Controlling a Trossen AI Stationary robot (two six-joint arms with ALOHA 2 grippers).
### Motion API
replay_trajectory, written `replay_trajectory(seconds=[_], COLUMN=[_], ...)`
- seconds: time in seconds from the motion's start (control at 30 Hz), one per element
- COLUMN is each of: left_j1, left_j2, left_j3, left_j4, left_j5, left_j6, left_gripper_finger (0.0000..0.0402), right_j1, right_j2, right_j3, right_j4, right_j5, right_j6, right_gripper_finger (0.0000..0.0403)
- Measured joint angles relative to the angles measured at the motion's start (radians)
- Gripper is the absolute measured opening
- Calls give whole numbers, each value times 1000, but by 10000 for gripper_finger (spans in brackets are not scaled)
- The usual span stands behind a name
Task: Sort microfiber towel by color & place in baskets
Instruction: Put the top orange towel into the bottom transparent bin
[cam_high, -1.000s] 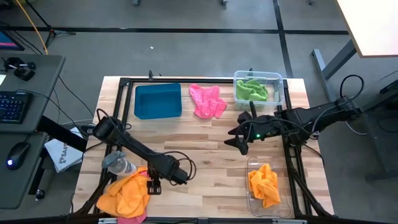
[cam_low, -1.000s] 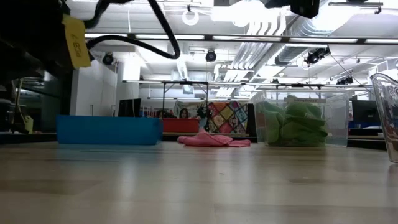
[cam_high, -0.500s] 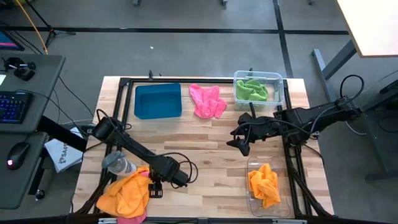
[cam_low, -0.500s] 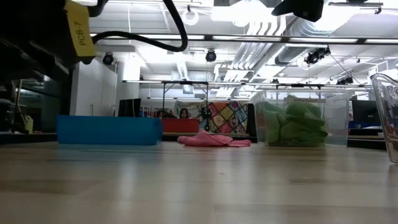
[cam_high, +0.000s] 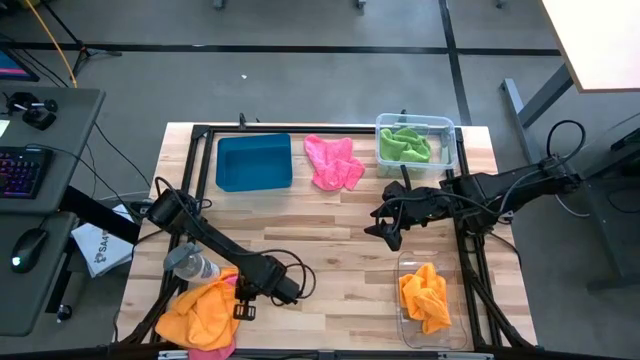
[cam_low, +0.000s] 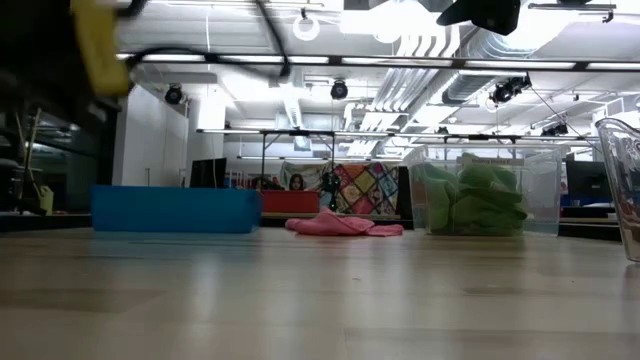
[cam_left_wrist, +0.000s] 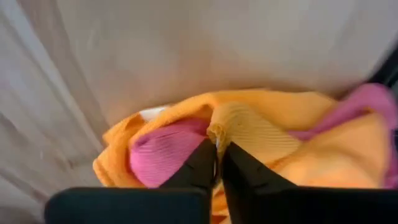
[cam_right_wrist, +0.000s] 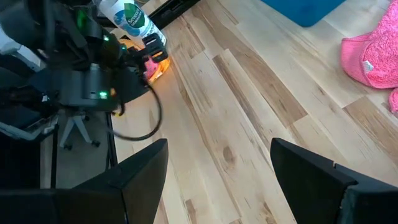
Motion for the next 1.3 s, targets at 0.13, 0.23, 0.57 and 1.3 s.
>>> replay_trajectory(seconds=[0.13,0.23,0.57,1.3], left_j1=[6,28,142,269], left_j2=[-33,-79,-274,-342], left_j3=[93,193,507,639], left_j4=[-42,-143,-257,462], left_j5=[-55,-164,-453,-824], left_j6=[53,90,82,497], left_gripper_finger=[4,3,1,0], right_j1=[0,0,0,8], right_j2=[0,0,0,7], right_j3=[0,0,0,0], right_j4=[0,0,1,434], right_j5=[0,0,0,77], right_j6=[0,0,0,-163], right_gripper_finger=[279,279,279,279])
